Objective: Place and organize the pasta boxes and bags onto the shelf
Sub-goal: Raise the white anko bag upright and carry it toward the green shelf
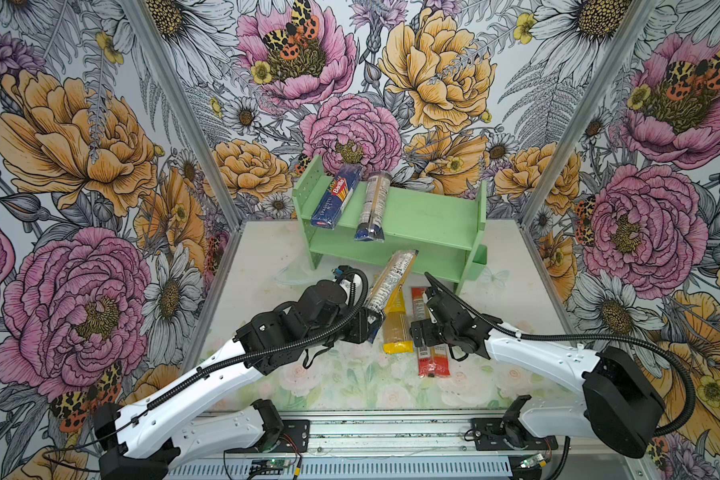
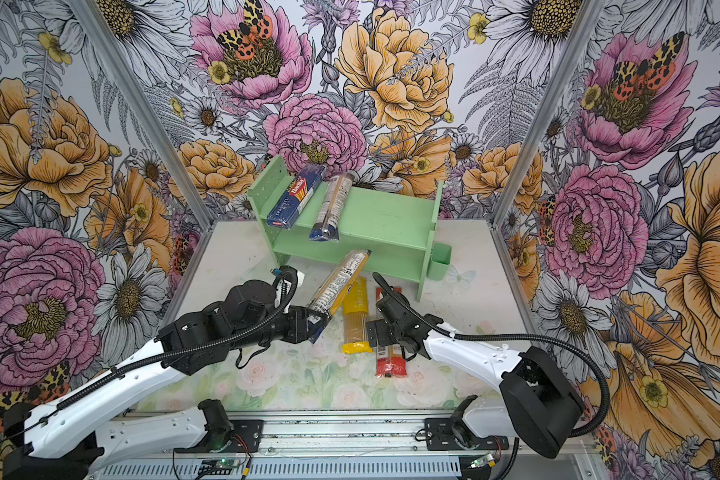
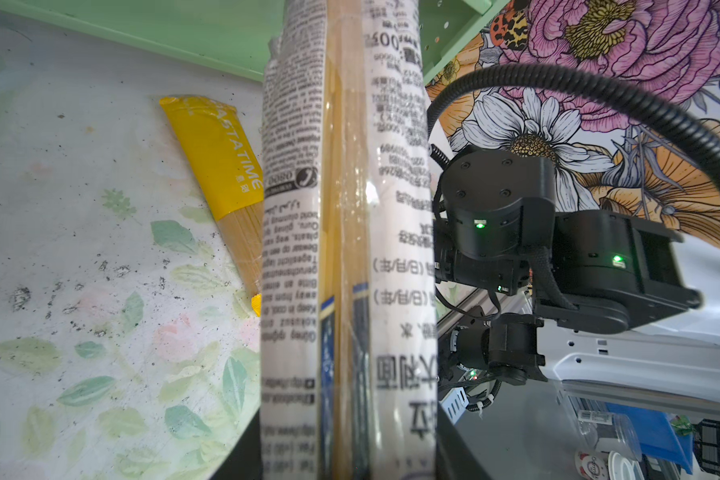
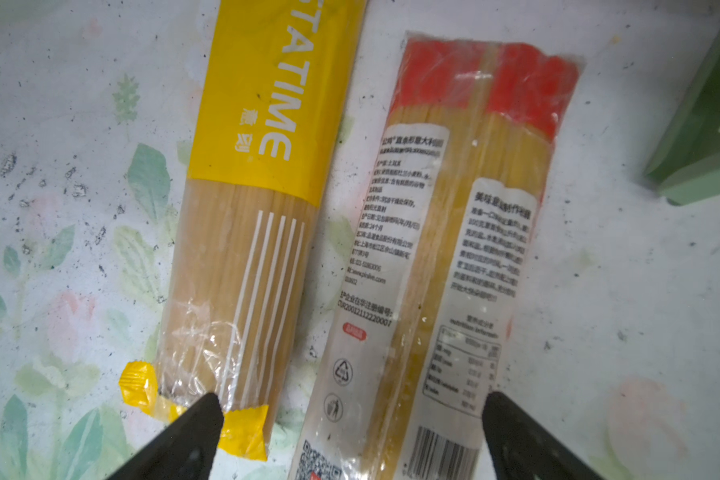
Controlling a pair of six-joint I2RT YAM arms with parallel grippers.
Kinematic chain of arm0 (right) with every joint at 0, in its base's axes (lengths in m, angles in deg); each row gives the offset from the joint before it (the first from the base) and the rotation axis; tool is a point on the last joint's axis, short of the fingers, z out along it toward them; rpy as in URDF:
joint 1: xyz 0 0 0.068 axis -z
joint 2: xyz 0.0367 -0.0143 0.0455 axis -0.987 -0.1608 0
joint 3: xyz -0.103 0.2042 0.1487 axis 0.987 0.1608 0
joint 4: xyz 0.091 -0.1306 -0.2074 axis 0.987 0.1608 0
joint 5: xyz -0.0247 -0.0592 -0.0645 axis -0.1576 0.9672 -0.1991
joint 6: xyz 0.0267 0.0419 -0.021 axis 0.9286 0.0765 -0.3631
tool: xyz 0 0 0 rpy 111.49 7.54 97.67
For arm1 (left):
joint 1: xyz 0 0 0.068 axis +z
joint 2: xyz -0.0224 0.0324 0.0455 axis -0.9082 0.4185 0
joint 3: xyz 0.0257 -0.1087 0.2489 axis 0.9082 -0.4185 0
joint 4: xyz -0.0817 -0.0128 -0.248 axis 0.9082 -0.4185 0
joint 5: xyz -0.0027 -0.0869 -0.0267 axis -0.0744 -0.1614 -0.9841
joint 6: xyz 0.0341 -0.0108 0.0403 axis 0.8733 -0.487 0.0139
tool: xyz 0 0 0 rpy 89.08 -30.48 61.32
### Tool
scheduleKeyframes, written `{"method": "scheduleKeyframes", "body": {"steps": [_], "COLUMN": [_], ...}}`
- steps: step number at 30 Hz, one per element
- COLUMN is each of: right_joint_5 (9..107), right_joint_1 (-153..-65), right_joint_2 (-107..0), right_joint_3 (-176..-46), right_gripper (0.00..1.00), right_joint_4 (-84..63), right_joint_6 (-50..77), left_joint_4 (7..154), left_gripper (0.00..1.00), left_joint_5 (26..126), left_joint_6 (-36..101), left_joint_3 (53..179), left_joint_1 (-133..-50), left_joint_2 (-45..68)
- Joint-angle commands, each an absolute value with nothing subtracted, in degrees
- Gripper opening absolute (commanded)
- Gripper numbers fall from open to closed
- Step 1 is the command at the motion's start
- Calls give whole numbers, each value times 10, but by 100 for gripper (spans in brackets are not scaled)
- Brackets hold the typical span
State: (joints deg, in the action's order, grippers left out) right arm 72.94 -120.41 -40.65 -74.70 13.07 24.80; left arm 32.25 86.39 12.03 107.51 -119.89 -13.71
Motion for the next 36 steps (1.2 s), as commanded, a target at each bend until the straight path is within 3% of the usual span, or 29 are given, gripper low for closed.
{"method": "scheduleKeyframes", "body": {"steps": [1, 36], "right_joint_5": [734, 737], "right_joint_1": [-1199, -1195], "right_joint_2": [-389, -377], "right_joint_3": [-740, -729], "right_gripper": [100, 100], "right_joint_4": [131, 132], "right_joint_6": [246, 249], "left_joint_4": [411, 566], "left_gripper": [0, 0], "left_joint_5": [887, 897], "left_joint_6": [140, 163], "left_joint_3": [1117, 1234], "left_joint_1": [-1206, -1215], "left_joint_2": [-149, -53]}}
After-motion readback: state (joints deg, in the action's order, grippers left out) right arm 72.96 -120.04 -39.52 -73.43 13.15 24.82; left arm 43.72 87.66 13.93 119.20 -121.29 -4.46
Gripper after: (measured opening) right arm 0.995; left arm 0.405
